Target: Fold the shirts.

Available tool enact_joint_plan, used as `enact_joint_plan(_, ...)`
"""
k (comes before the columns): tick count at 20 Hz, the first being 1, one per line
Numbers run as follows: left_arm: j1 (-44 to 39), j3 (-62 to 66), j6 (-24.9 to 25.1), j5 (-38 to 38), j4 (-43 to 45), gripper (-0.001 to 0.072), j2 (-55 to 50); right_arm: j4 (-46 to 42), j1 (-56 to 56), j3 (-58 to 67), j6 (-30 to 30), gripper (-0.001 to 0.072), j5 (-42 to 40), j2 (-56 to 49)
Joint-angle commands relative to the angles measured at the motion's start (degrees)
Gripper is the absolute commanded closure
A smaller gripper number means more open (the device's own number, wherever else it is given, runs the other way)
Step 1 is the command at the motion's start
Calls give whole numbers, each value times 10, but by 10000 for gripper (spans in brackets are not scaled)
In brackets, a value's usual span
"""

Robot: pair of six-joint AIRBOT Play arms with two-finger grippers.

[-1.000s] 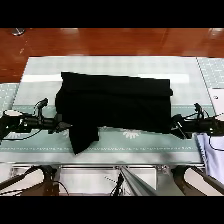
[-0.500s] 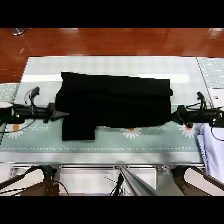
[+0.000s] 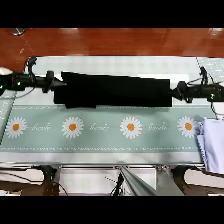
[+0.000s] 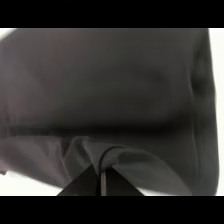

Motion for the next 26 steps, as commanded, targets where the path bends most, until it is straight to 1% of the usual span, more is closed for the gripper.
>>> enact_joint_plan(1, -12, 156, -76, -11, 2, 683, -113, 5, 15, 104, 31, 690, -23, -82)
enact_joint_plan(2, -13, 195, -89, -14, 2, 683, -140, 5, 15, 129, 37, 690, -23, -99)
enact_joint_plan(5, -17, 275, -89, -15, 2, 683, -203, 9, 17, 187, 48, 690, -21, -148)
enact_joint_plan(9, -26, 297, -89, -15, 2, 682, -252, 18, 28, 204, 48, 689, -45, -187)
enact_joint_plan(10, -30, 297, -89, -19, 2, 618, -258, 19, 30, 204, 48, 676, -52, -195)
enact_joint_plan(11, -33, 297, -89, -25, 2, 296, -260, 20, 30, 204, 48, 408, -59, -200)
enact_joint_plan(12, -34, 299, -88, -35, 3, 8, -259, 23, 30, 204, 46, 70, -60, -201)
enact_joint_plan(13, -27, 312, -90, -54, 9, 4, -259, 23, 23, 204, 45, 92, -57, -196)
enact_joint_plan(14, -17, 329, -95, -80, 28, 5, -257, 21, 11, 204, 39, 93, -50, -187)
enact_joint_plan(16, 15, 350, -133, -126, 118, 5, -236, 5, -27, 204, 39, 93, -21, -165)
enact_joint_plan(17, 34, 349, -130, -140, 144, 4, -217, -5, -50, 203, 39, 93, 2, -156)
enact_joint_plan(19, 67, 343, -118, -151, 154, 5, -178, -20, -87, 203, 39, 93, 50, -154)
enact_joint_plan(20, 81, 330, -117, -138, 154, 4, -155, -33, -97, 198, 39, 93, 58, -154)
enact_joint_plan(22, 87, 272, -92, -83, 152, 4, -96, -46, -99, 183, 39, 93, 56, -159)
enact_joint_plan(24, 73, 184, -61, -9, 139, 5, -30, -38, -86, 179, 39, 93, 64, -183)
enact_joint_plan(26, 51, 87, -22, 70, 99, 5, 35, -23, -62, 179, 37, 93, 69, -209)
